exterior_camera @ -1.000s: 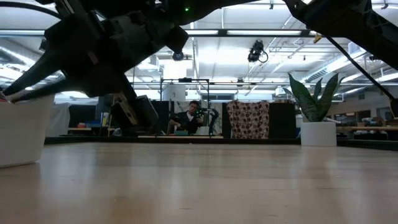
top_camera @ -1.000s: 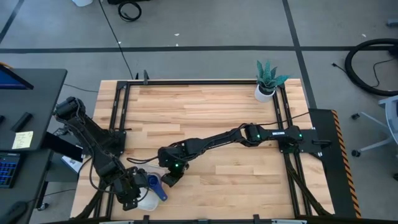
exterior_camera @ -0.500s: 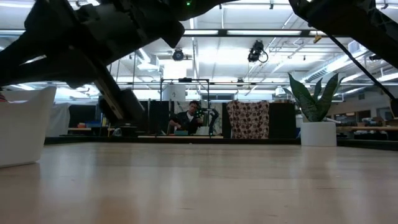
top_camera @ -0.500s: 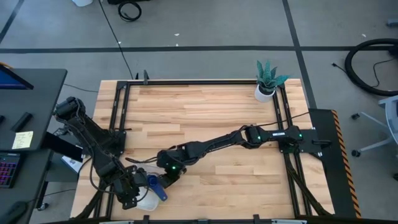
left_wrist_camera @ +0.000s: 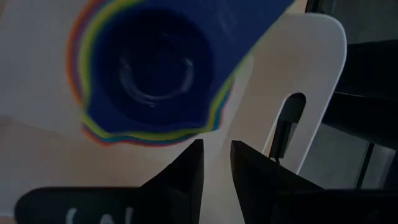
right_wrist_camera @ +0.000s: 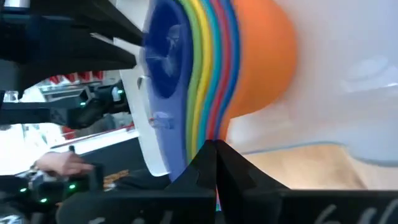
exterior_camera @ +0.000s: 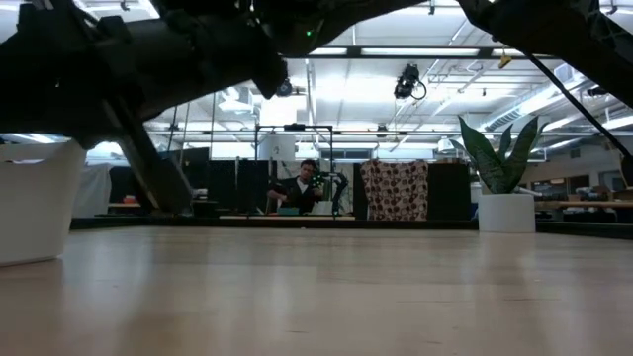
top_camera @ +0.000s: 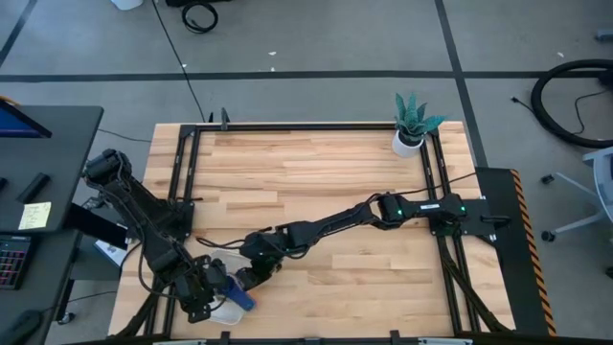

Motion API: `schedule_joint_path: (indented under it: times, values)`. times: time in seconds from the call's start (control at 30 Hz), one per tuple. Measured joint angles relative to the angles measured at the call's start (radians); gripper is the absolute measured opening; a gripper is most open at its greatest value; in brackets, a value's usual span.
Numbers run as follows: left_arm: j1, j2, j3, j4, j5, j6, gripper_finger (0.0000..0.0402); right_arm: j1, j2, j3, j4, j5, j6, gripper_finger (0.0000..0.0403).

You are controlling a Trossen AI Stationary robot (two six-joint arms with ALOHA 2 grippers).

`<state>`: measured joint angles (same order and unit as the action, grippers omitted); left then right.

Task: Nest measuring cups in basket
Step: Put the nested measuring cups into the white bin

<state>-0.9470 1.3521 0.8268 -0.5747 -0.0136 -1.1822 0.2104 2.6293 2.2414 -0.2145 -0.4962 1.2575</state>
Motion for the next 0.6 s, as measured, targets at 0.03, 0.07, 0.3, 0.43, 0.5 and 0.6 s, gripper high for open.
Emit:
schedule_joint_path:
  times: [0.03,0.07,0.3,0.43,0.5,0.6]
  values:
    - [0.000,0.000,0.000,0.000,0.009,0.000,0.0084,0.001,0.000,-0.006,0.009,-0.001,0.006,0.0001]
    - [0.000,0.000,0.000,0.000,0.015,0.000,0.0084,0.001,0.002,-0.008,0.021,-0.004,0.008,0.0001]
    - [0.000,0.000,0.000,-0.002,0.020,0.000,0.0084,-0.014,0.005,-0.010,0.050,0.008,-0.001,0.0000]
    - [0.000,0.000,0.000,-0.003,0.020,-0.001,0.0084,-0.025,0.004,0.000,0.056,0.008,-0.027,0.0000]
    - [0.000,0.000,0.000,-0.004,0.020,-0.003,0.0084,-0.031,0.001,0.001,0.051,0.007,-0.038,0.0000]
    - [0.000,0.000,0.000,-0.005,0.021,-0.002,0.0084,-0.041,-0.014,0.001,0.016,0.006,-0.064,0.0000]
